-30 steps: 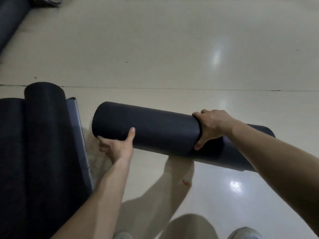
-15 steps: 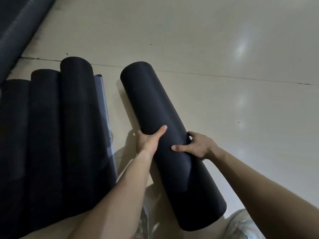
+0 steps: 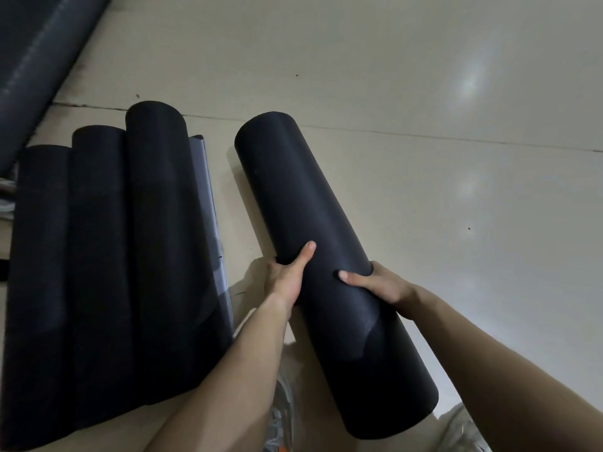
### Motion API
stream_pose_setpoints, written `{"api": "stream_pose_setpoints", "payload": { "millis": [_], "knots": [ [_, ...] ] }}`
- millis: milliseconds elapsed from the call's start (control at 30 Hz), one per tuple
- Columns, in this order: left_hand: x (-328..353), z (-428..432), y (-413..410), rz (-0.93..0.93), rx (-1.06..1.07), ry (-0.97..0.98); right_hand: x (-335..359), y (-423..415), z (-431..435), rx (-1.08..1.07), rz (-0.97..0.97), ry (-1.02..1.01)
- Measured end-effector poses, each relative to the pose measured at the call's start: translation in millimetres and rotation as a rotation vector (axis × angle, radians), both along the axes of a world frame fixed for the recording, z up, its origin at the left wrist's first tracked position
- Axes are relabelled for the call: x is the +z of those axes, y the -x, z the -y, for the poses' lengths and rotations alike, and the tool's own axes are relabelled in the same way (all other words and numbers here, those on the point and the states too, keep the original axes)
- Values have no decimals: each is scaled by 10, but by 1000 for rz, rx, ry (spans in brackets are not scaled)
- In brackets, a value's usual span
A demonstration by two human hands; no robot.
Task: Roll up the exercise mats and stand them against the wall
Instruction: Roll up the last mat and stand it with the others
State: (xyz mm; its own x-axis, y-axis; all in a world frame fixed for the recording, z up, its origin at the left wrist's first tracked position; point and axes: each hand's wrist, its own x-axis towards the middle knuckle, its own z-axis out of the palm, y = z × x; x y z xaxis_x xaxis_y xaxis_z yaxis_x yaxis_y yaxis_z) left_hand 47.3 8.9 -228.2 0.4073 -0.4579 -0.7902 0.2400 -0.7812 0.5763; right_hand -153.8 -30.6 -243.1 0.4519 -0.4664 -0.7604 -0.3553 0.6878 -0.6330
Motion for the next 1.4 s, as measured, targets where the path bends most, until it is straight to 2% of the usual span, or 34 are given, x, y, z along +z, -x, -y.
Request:
{"api": "stream_pose_setpoints", "payload": {
  "millis": [133,300,433,667,833,933,1067,1233,1400],
  "knots": [
    [-32,-27,-20,23,25,-1,-4,5,16,5,-13,-57],
    [8,-53,-10,-90,2,-6,11,-48,25,-18,-50,-98],
    [148,-60,33,-82,5,41,154,-103,-56,-49,-49,-120],
    [1001,78,161,-67,-128,189,1083,4,-156,-252,-105,-51],
    [1835,209,508,-46,-306,328,2008,364,-249,-400,-85,88],
    [2182,378,791,-36,-392,385,2295,670,-149,-445,-52,187],
    [2219,874,1171,-38,-467,425,2279,1057,230,-541,-26,290],
    [1929,1597,1792,-97,-516,453,2028,1613,904,-699,-15,353],
    [2166,1762,2473,-135,-608,413,2279,2212,864,-824,-9,306]
  ]
}}
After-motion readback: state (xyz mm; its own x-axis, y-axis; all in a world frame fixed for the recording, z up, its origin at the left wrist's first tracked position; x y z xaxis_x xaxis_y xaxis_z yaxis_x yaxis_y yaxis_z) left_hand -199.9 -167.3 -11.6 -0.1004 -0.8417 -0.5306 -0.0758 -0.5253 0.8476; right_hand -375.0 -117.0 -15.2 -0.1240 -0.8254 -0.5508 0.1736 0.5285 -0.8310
